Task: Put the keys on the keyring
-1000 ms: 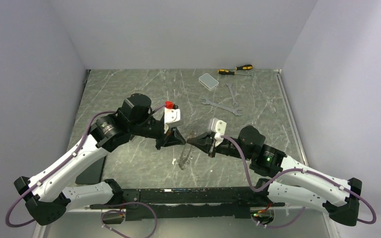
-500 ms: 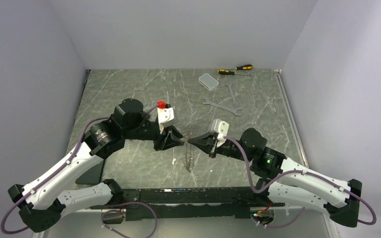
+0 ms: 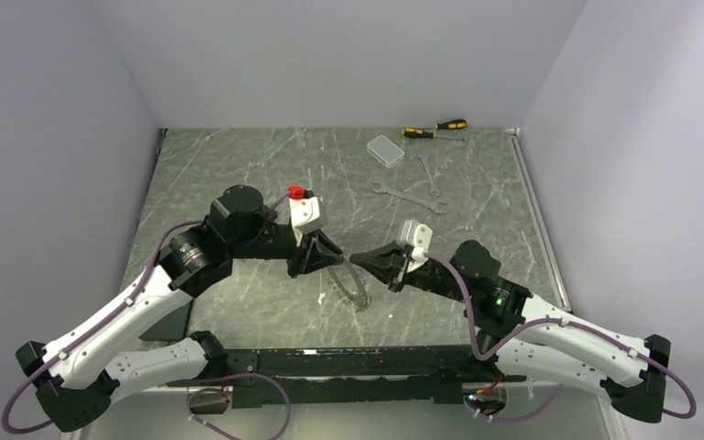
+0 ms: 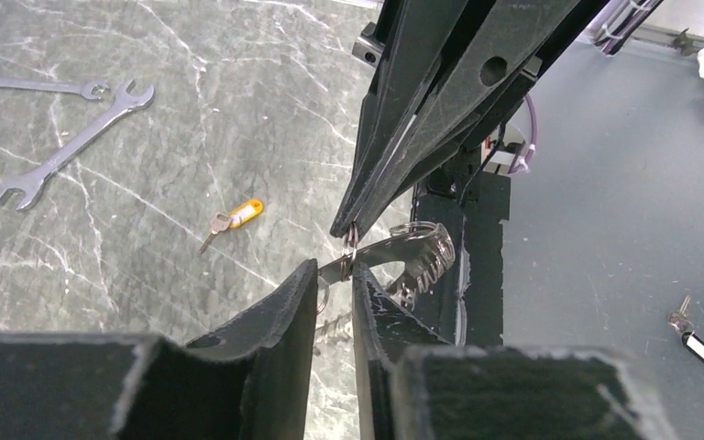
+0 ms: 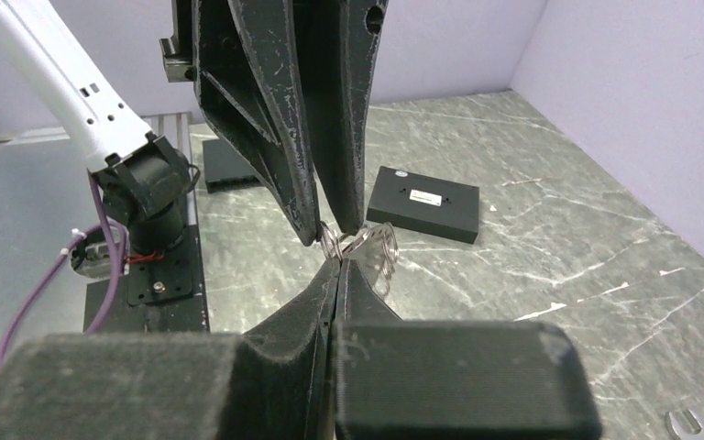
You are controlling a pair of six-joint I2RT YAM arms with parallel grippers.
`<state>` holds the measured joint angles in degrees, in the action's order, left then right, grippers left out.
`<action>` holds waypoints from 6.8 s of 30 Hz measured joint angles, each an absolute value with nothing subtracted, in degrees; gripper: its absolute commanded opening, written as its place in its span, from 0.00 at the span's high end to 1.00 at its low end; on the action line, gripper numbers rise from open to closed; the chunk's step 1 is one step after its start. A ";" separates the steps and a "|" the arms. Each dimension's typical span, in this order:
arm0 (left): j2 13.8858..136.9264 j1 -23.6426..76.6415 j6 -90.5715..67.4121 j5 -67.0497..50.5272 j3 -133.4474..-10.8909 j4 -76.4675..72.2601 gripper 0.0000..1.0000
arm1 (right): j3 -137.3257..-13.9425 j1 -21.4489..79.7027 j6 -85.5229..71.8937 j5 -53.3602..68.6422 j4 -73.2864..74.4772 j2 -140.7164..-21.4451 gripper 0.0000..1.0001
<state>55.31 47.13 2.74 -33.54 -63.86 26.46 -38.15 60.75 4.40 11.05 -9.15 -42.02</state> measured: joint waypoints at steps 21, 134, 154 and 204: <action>56.86 47.13 1.89 -35.40 -63.66 24.18 0.93 | -36.84 60.73 2.70 8.99 -11.20 -41.89 1.00; 33.74 47.48 39.51 -33.26 -24.34 -2.81 1.00 | -50.30 46.57 -54.08 -15.77 26.59 -75.13 0.47; 33.87 47.51 39.16 -36.49 -24.34 -3.57 1.00 | -48.45 40.66 -52.71 -11.35 26.04 -84.09 0.60; 33.85 47.51 39.22 -37.69 -24.34 -2.55 1.00 | -58.43 36.84 -40.97 -9.96 29.56 -90.87 1.00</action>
